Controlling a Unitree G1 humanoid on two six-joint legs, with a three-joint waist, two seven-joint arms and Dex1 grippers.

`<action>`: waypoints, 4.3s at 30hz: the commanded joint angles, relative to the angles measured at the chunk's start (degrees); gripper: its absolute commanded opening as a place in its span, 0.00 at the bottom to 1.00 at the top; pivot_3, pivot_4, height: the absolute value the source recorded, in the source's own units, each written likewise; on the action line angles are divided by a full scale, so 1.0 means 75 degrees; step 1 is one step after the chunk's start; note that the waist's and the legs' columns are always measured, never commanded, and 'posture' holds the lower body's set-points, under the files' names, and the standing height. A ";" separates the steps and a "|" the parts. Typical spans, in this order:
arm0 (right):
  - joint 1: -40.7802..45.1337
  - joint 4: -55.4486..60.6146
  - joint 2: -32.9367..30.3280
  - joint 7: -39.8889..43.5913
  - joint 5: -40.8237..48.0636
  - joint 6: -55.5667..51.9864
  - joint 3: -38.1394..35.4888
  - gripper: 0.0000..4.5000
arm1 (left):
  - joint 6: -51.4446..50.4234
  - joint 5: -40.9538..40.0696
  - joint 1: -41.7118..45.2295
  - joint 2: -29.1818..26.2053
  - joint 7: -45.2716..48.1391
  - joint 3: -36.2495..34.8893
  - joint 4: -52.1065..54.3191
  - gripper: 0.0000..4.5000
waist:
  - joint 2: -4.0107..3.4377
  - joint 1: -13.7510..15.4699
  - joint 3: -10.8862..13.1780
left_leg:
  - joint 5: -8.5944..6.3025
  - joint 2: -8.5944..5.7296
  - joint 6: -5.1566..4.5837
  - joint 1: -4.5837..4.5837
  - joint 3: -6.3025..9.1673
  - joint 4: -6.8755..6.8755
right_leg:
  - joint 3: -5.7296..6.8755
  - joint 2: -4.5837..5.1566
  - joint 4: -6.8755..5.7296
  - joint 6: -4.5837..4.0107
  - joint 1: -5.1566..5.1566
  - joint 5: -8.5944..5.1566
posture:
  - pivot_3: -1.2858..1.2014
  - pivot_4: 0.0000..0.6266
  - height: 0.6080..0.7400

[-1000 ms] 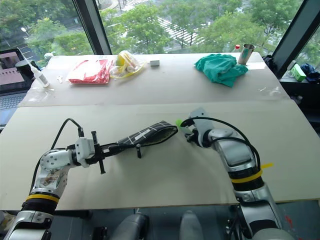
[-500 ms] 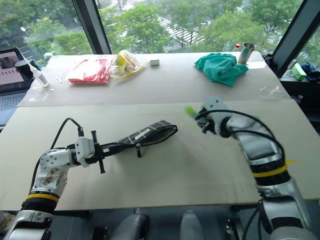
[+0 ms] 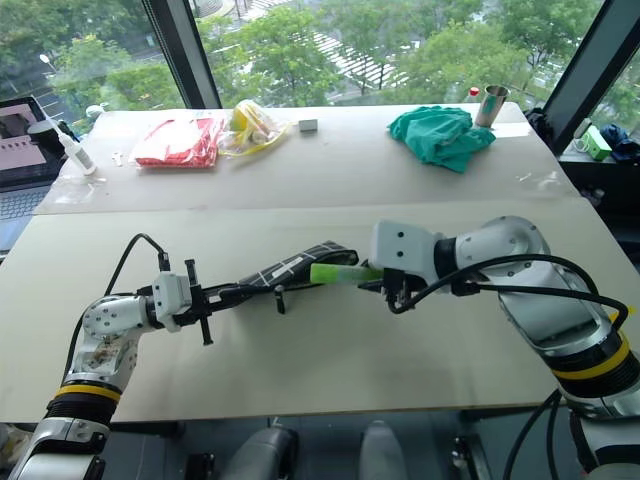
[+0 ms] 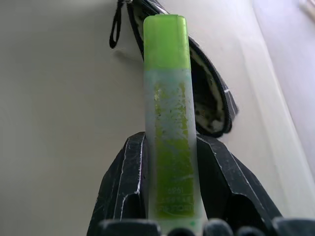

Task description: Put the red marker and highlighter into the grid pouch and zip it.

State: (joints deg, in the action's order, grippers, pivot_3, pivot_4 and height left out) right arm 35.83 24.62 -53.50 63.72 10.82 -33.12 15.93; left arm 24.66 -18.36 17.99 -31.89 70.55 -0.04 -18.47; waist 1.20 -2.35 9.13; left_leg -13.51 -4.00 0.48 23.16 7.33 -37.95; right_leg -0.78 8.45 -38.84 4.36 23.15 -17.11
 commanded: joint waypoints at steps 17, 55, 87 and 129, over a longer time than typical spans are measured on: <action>0.1898 -0.0941 0.1067 0.0317 -0.2737 0.1084 0.2133 0.23 | -0.0044 -0.0075 0.0165 0.0088 0.0109 0.0075 0.0044 0.00 | 0.0000 -0.0016 0.0000 | 0.0006 -0.0001 0.0011 0.0000 0.0002 -0.0001 | 0.0000 0.0001 -0.0004 0.0000 0.0007 0.0000 | 0.52 0.24 1.00; -0.1474 -0.0195 0.0908 0.0830 0.1782 -0.2724 -0.2101 0.73 | -0.0018 -0.0088 0.0078 0.0040 0.0066 0.0009 0.0054 0.00 | 0.0001 0.0033 -0.0001 | 0.0006 -0.0004 0.0010 0.0003 0.0018 -0.0001 | 0.0004 0.0002 -0.0010 -0.0001 -0.0001 0.0000 | 0.52 0.24 1.00; 0.0511 -0.2101 0.5252 -0.2977 0.1667 -0.3510 0.0168 0.62 | -0.0028 -0.0053 0.0253 0.0123 -0.0052 0.0053 -0.0160 0.00 | 0.0000 -0.0040 -0.0001 | 0.0014 -0.0004 0.0023 -0.0007 0.0027 -0.0001 | 0.0002 0.0001 -0.0024 -0.0002 0.0009 0.0001 | 0.52 0.24 1.00; -0.0292 -0.1844 -0.0315 -0.0447 0.0968 -0.0274 -0.1050 0.17 | 0.0160 -0.0049 0.0369 0.0060 0.0036 0.0050 -0.0369 0.00 | 0.0004 0.0005 0.0002 | 0.0007 -0.0002 0.0012 -0.0002 -0.0039 -0.0002 | 0.0004 0.0001 -0.0006 -0.0001 -0.0002 0.0000 | 0.52 0.24 1.00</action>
State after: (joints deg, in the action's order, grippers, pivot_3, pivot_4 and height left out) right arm 31.73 12.46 -55.91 60.01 18.06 -36.67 11.61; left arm 25.81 -18.33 20.60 -30.54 71.29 1.89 -21.41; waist 1.23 -2.31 9.14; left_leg -13.46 -4.02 0.57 23.16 7.04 -37.97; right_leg -0.75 8.46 -38.88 4.35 23.14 -17.10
